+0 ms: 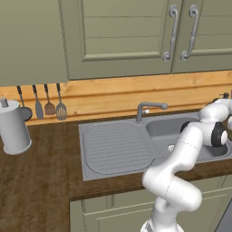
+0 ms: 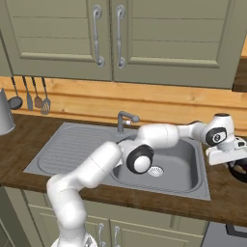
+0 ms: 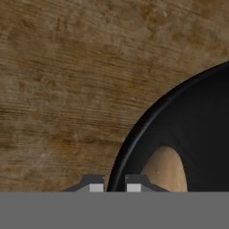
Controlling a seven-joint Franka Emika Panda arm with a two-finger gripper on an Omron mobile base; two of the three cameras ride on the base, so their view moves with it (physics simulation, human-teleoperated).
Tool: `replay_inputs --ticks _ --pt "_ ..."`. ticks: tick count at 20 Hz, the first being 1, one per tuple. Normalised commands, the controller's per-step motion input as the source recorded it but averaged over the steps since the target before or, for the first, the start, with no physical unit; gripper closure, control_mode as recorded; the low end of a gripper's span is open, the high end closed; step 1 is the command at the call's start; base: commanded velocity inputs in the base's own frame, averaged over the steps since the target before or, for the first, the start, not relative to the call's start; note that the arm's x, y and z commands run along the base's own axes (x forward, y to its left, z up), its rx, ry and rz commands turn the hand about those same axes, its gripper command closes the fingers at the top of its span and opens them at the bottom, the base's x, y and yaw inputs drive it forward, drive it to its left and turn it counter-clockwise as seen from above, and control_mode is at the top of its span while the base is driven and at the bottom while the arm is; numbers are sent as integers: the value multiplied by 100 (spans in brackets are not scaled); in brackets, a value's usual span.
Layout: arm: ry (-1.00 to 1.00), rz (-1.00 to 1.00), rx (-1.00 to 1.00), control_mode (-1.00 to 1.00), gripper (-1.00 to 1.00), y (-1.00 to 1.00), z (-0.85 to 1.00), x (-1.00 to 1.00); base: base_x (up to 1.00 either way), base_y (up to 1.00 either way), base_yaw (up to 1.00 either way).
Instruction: Pick the sweet potato from the sink and place it in the bowl. Then pick the bowl and place it in the microwave. Then close the microwave door and press the start button.
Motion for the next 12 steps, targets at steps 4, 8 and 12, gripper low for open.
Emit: replay_inputs --ticks 4,8,12 --pt "-11 2 -2 -100 100 3 0 -9 0 0 0" --pt "-22 3 -2 -100 100 6 0 -23 0 0 0" --pt "-27 5 -1 -100 100 19 5 -47 0 0 0"
